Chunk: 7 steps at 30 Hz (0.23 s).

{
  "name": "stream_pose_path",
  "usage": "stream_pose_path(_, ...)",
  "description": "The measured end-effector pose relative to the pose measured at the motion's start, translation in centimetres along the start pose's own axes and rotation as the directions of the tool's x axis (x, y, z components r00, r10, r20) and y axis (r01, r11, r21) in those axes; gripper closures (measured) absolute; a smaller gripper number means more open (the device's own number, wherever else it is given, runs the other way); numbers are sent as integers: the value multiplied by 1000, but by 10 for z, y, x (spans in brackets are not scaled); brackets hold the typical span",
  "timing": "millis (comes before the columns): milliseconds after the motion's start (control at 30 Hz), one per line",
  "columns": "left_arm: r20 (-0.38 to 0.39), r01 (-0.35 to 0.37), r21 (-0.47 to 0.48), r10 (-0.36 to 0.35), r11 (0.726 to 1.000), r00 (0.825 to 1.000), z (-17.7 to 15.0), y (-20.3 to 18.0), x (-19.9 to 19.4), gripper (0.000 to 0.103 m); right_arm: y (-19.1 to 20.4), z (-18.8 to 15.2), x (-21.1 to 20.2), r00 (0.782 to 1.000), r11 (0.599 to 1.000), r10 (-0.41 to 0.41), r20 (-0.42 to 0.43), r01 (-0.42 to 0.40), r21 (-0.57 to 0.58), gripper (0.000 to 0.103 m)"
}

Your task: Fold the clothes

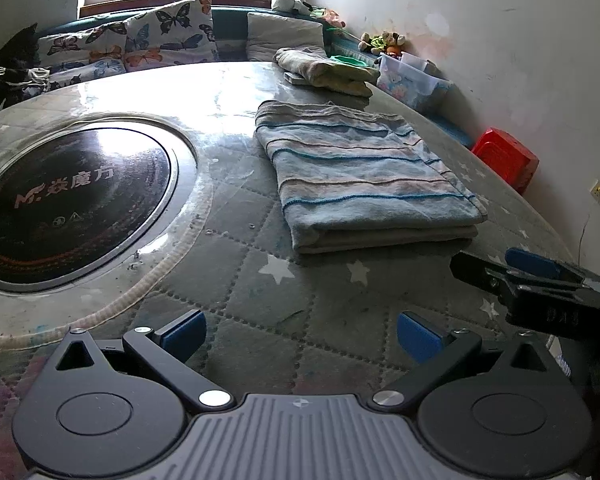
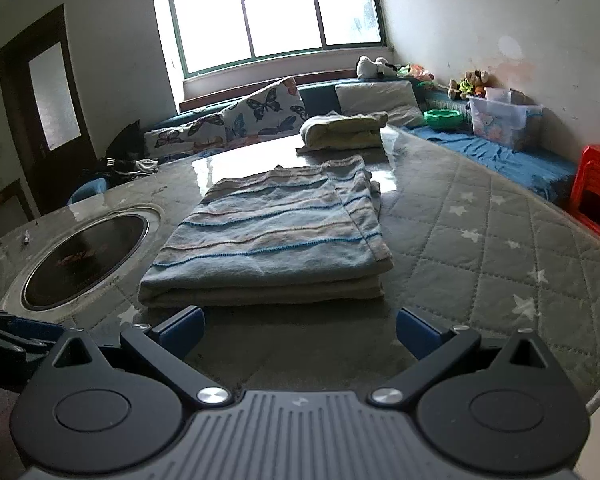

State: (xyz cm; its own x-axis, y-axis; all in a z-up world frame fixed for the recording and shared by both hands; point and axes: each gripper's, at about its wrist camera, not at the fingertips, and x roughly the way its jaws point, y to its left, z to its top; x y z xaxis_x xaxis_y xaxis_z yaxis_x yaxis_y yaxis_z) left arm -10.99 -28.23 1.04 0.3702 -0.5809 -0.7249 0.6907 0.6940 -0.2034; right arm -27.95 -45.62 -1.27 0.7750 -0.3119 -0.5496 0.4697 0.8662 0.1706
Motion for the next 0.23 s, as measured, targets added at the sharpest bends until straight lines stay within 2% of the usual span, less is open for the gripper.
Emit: stream_pose_path(233,8,-1,-3,1,1000,1000,0,1,1,0,0,0,2,1000,1000,-5,-2,5,6,0)
